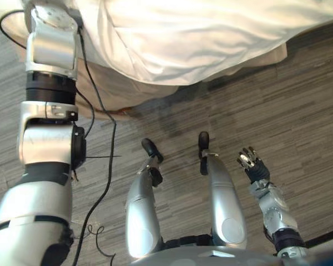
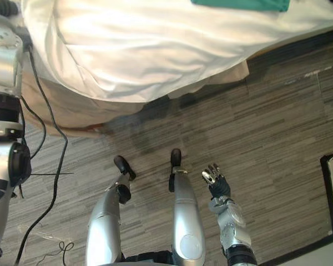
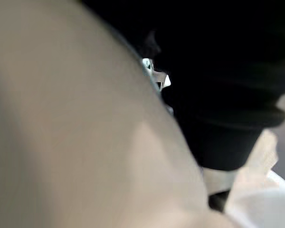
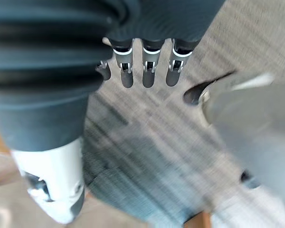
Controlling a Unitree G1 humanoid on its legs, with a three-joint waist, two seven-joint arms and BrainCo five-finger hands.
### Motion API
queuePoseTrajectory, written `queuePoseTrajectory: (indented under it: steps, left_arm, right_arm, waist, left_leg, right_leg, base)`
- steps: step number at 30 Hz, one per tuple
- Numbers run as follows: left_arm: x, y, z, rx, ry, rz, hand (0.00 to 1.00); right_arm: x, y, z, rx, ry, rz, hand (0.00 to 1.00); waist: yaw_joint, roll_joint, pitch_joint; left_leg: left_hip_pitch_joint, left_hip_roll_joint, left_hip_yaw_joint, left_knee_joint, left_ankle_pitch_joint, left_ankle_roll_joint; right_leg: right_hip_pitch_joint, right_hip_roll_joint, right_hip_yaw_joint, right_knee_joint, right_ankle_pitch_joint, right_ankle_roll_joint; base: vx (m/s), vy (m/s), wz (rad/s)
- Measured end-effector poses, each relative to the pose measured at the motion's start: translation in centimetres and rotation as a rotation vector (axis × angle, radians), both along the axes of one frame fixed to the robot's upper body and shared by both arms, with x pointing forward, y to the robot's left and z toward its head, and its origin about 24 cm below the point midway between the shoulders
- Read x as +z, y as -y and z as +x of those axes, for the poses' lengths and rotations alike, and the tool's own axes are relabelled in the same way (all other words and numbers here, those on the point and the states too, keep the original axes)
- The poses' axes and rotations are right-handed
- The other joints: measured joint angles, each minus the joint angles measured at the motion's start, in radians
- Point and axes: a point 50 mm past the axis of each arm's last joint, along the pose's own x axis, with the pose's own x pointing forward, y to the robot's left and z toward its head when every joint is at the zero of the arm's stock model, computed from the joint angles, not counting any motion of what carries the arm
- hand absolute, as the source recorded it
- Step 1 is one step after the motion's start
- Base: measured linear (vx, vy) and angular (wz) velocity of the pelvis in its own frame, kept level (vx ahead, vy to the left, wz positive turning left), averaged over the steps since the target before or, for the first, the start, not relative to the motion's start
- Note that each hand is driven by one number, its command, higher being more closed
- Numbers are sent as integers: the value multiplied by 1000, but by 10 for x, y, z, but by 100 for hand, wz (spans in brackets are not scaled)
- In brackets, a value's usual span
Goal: Tidy the bed and pick cloth on bed and put in laundry
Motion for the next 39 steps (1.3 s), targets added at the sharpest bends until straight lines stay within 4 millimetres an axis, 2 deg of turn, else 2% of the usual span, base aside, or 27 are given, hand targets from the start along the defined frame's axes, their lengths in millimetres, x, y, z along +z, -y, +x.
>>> queuePoseTrajectory:
  steps: [6, 12, 14, 17, 21, 23, 25, 28, 29, 31, 33, 36, 38, 39]
  left_arm:
    - [17, -8, -9, 24, 32, 35, 100]
    - [20, -4, -8, -6, 1, 110, 100]
    - [15, -3, -5, -27, -31, 133, 100]
    - [-8, -5, 4, -78, -85, 137, 100]
    - [-34, -7, 9, -197, -64, 59, 100]
    - [-57, -14, 9, -238, -72, -1, 100]
    - [-88, -27, 7, -273, -86, -86, 100]
    - [-131, -34, 5, -305, -106, -183, 100]
    - [-145, -37, 3, -306, -123, -201, 0]
    - [-191, -44, -6, -292, -193, -276, 0]
    - [-226, -49, -16, -278, -265, -328, 0]
    - [-272, -53, -34, -240, -357, -397, 0]
    - [-299, -51, -46, -226, -407, -451, 0]
    - [-311, -50, -52, -220, -422, -477, 0]
  right_arm:
    - [4, 2, 1, 1, 45, 16, 0]
    - [12, 7, 3, -23, 83, 6, 0]
    - [11, 7, 2, -25, 79, 2, 0]
    - [7, 9, -2, -38, 53, -14, 0]
    - [-1, 18, -14, -92, 3, -20, 0]
    - [-6, 22, -20, -109, -35, -52, 0]
    - [-14, 25, -30, -124, -88, -78, 0]
    - [-28, 29, -43, -170, -170, -54, 0]
    - [-31, 29, -46, -182, -186, -44, 0]
    - [-42, 27, -54, -206, -244, -16, 0]
    - [-49, 25, -58, -208, -283, -4, 0]
    - [-55, 23, -64, -208, -326, -13, 0]
    - [-62, 22, -71, -209, -363, -19, 0]
    - [-65, 20, -74, -216, -378, -7, 0]
  waist:
    - [-4, 2, 4]
    - [-1, 2, 4]
    - [-2, 2, 4]
    - [-2, 2, 4]
    - [4, 7, 1]
    - [0, 13, -2]
    - [5, 17, -4]
    - [36, 29, -12]
    - [40, 33, -19]
    - [54, 41, -74]
    - [56, 47, -104]
    - [63, 44, -139]
    - [86, 44, -168]
    - [88, 43, -181]
  left_leg:
    - [-54, 15, -4, 39, -21, 5]
    - [-51, 5, -4, 41, -25, 7]
    - [-30, 0, -2, 38, -25, 7]
    - [44, -17, 1, 12, -25, 6]
    - [116, -52, 2, -68, -14, 0]
    - [162, -76, 2, -129, 10, 0]
    - [224, -95, -2, -193, 36, 2]
    - [285, -105, -12, -241, 59, 3]
    - [295, -106, -16, -250, 62, 1]
    - [310, -108, -22, -275, 65, -5]
    - [328, -109, -26, -283, 66, -7]
    - [363, -109, -24, -287, 62, -13]
    - [391, -109, -22, -311, 59, -16]
    - [395, -108, -24, -317, 59, -16]
  right_leg:
    - [-35, 3, 0, 7, 2, 2]
    - [-30, -7, 1, 5, 2, 3]
    - [-11, -12, 1, 5, 2, 3]
    - [57, -23, 1, -3, -4, 11]
    - [120, -41, -7, -35, -4, 16]
    - [160, -52, -19, -64, 2, 25]
    - [219, -55, -33, -102, 7, 32]
    - [286, -54, -53, -138, 7, 32]
    - [302, -53, -58, -148, 7, 32]
    - [323, -49, -73, -174, 7, 32]
    - [359, -48, -88, -196, 7, 32]
    - [410, -47, -96, -219, 7, 32]
    - [438, -38, -96, -242, 8, 34]
    - [445, -35, -97, -249, 9, 35]
  base:
    - [8, -7, 0]
    - [60, 2, 3]
    - [52, -4, 2]
    - [39, -4, 4]
    - [25, -8, 9]
    - [77, 9, 13]
    - [143, 1, 13]
    - [148, -18, 11]
    - [185, -22, 14]
    - [172, -11, 10]
    - [164, -2, 16]
    - [123, 15, 11]
    - [78, 14, -2]
    - [80, 5, 2]
